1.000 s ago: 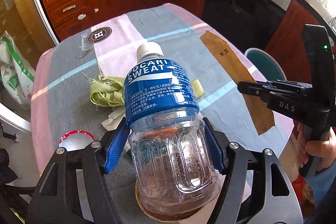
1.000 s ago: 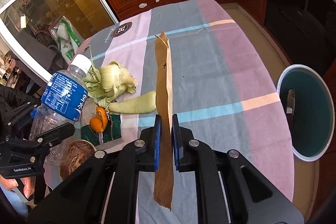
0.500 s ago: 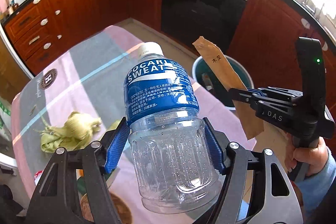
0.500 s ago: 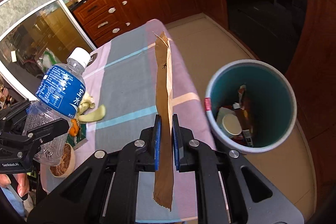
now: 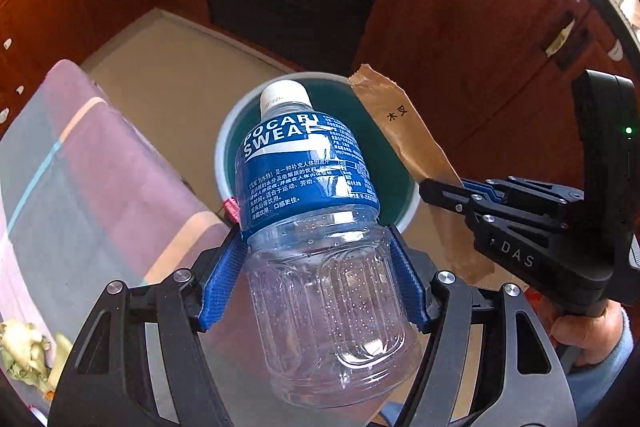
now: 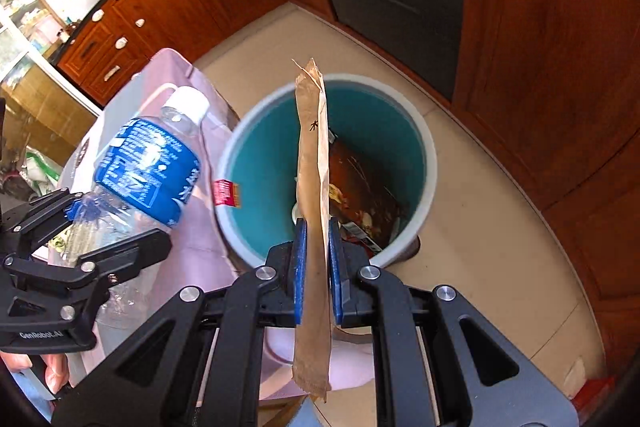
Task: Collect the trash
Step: 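Open both grippers to drop the bottle and strip into the bin, then move both tools back over the table toward the wooden bowl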
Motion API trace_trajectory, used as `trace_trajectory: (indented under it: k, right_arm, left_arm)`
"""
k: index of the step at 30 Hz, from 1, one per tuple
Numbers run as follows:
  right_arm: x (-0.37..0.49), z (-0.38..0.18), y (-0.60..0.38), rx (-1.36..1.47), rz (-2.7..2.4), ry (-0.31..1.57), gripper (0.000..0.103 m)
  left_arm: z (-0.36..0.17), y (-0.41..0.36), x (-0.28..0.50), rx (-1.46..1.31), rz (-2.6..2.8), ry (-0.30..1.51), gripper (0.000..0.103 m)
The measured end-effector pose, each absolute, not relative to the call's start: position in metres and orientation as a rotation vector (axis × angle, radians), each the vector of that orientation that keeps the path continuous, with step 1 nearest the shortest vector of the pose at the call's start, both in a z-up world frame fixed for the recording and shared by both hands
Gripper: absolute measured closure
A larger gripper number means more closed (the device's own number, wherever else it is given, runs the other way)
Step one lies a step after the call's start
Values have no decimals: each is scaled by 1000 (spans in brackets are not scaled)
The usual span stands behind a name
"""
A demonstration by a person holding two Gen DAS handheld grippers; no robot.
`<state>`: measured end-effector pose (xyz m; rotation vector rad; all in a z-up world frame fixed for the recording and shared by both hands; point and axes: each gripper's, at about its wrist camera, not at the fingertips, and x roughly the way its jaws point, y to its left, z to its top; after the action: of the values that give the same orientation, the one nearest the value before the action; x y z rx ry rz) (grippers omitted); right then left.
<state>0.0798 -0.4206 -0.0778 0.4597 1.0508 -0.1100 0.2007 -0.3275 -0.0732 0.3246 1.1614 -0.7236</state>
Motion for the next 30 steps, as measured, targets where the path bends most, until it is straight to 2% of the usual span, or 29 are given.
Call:
trace_trajectory:
  k: [6, 10, 11, 12, 13, 16, 19, 25, 30]
  right_arm:
    - [98, -109, -438, 497, -136, 1114, 93]
    - [107, -120, -441, 515, -135, 1133, 91]
    - [109, -121, -442, 523, -131, 1133, 90]
    - [110, -122, -442, 529, -133, 1134, 85]
    - [110, -123, -443, 535, -132, 1138, 70]
    - [110, -123, -444, 533, -150, 1128, 45]
    - [109, -121, -443, 532, -175, 1128, 27]
    - [98, -109, -441, 513, -188, 1110, 20]
    - [90, -95, -436, 511, -190, 1095, 19]
  left_arm:
    - [-113, -352, 223, 351, -714, 1244, 33]
    - [-120, -357, 229, 360, -699, 1258, 32]
    - [-119, -357, 230, 359, -698, 1255, 29]
    - [-118, -356, 231, 356, -695, 1253, 24]
    - [-117, -353, 232, 342, -700, 1247, 24]
    - [-111, -345, 234, 320, -682, 1233, 22]
    - [-109, -337, 236, 312, -665, 1234, 21]
    - [-99, -321, 227, 315, -647, 1226, 15]
    - [-87, -308, 209, 300, -651, 1199, 8]
